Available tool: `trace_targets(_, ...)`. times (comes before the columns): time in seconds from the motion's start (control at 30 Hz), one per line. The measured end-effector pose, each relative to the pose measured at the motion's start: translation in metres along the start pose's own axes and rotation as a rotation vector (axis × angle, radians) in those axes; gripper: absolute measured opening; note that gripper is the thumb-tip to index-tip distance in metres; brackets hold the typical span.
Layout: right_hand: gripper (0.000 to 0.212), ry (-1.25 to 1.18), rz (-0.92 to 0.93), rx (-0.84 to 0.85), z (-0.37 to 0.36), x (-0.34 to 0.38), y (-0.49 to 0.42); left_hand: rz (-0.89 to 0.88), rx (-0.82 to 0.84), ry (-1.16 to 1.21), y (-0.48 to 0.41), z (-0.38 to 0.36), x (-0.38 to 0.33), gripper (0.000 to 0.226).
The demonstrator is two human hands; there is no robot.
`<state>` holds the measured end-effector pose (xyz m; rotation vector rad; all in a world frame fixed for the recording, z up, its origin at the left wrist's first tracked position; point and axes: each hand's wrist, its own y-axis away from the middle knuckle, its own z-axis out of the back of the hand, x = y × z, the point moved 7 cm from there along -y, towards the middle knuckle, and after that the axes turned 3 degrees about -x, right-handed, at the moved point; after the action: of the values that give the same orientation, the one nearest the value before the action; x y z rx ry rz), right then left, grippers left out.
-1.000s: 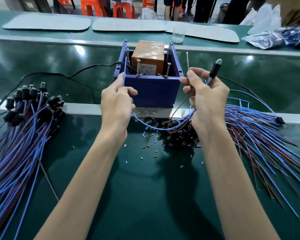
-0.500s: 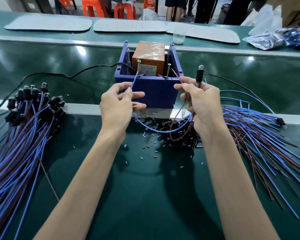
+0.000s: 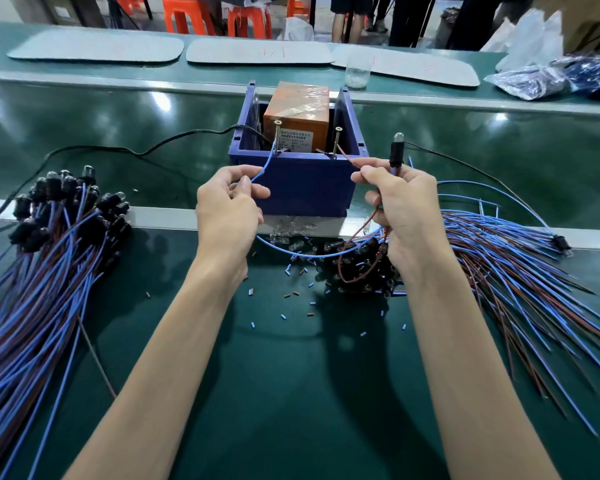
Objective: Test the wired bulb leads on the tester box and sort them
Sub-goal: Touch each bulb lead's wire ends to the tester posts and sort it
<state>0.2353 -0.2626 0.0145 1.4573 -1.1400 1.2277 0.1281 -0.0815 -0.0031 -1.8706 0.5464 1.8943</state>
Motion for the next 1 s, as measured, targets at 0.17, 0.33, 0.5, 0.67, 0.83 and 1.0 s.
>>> trace_targets(0.17, 0.026, -0.008, -0.005, -0.009, 0.0009, 0.0002, -0.0008, 0.000, -0.002, -0.015, -0.0003, 0.0004, -0.0011, 0.033)
trace_targets(0.33, 0.027, -0.021, -0.002, -0.004, 0.0011, 0.0005, -0.0009, -0.002, -0.003, -0.023, -0.0006, 0.0008, -0.0014, 0.033)
trace_targets(0.5, 0.028, -0.040, -0.002, -0.012, 0.0011, 0.0002, -0.0014, -0.016, 0.009, -0.048, -0.0006, 0.0003, -0.0006, 0.035)
trace_targets(0.67, 0.027, -0.042, 0.002, -0.004, 0.0002, 0.0005, -0.0016, -0.018, 0.010, -0.053, -0.0014, 0.0006, -0.0001, 0.035)
trace_targets(0.83, 0.026, -0.041, 0.001, 0.000, 0.0004, 0.0005, -0.0015, -0.024, 0.008, -0.058, -0.0013, 0.0008, -0.0002, 0.035)
trace_targets(1.0, 0.024, -0.028, -0.001, 0.007, -0.0005, 0.0009, -0.0002, -0.020, 0.012, -0.061, -0.0022, 0.0005, 0.0003, 0.035)
